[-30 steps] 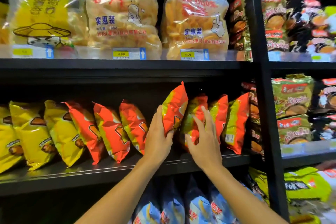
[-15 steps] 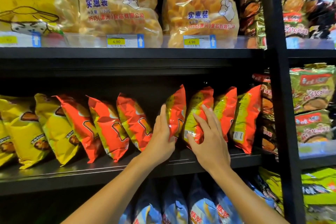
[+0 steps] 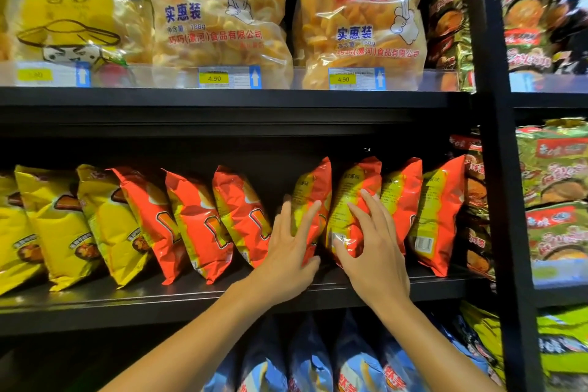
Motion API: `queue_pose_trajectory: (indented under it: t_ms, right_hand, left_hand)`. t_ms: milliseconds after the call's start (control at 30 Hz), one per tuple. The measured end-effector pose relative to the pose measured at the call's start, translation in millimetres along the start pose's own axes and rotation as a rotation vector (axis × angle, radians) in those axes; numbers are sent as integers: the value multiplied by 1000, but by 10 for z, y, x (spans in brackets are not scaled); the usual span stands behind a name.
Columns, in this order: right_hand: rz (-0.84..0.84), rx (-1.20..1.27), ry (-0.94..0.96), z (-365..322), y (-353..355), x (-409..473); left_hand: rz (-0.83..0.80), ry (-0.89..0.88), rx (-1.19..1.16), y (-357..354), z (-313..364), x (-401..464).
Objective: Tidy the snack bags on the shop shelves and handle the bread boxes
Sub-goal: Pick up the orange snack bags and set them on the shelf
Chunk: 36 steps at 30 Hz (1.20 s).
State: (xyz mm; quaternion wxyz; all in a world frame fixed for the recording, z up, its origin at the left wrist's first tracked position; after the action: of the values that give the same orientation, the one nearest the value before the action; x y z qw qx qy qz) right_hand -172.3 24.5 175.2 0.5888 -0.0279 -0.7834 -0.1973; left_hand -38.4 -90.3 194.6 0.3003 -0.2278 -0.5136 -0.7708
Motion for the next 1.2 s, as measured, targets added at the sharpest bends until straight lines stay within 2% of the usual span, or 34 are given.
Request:
queue_pose_trajectory:
  t_ms: [100, 200, 300, 400, 500, 600, 700, 867, 1000, 1200]
  right_hand:
    - [18, -3, -2, 7, -7, 9]
    - [65, 30, 14, 3, 16, 4]
    - [115, 76, 67, -38, 71, -34]
    - [162, 70, 241, -269, 125, -52]
    - [46, 154, 369, -738, 61, -25]
    - [-140, 196, 296, -1147, -159, 35]
    - [-309, 243, 93, -1399, -353, 101]
    - [-444, 149, -58, -1576, -476, 135]
    - [-410, -8, -47, -1538, -455, 135]
    - [-173, 126, -64, -1501, 27, 45]
  left_hand:
    - [26, -146, 147, 201, 23, -196]
    - [146, -283, 324, 553, -106, -458]
    - [257, -275, 458, 949, -446, -852]
    - [316, -250, 572, 1228, -808, -1288]
    - [393, -239, 648, 1273, -1043, -1599]
    - [441, -200, 677, 1144, -1184, -1796]
    - [529, -160, 636, 1021, -1234, -1868]
    - [620, -92, 594, 939, -1189, -1821]
    - [606, -119, 582, 959, -1199, -1835]
    - [548, -106, 559, 975, -1201, -1869]
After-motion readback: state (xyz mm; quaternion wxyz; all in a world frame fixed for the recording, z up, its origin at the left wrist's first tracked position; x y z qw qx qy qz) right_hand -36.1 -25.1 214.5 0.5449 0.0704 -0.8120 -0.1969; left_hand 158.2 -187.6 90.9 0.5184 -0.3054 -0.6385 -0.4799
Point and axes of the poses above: each hand's wrist, its own x-axis towards the middle knuckle, its own y-axis out of the back of the hand, z = x × y, the point moved 1 cm from there along x, towards the middle knuckle, and after that the axes turned 14 degrees about -x, right-handed, at the moved point
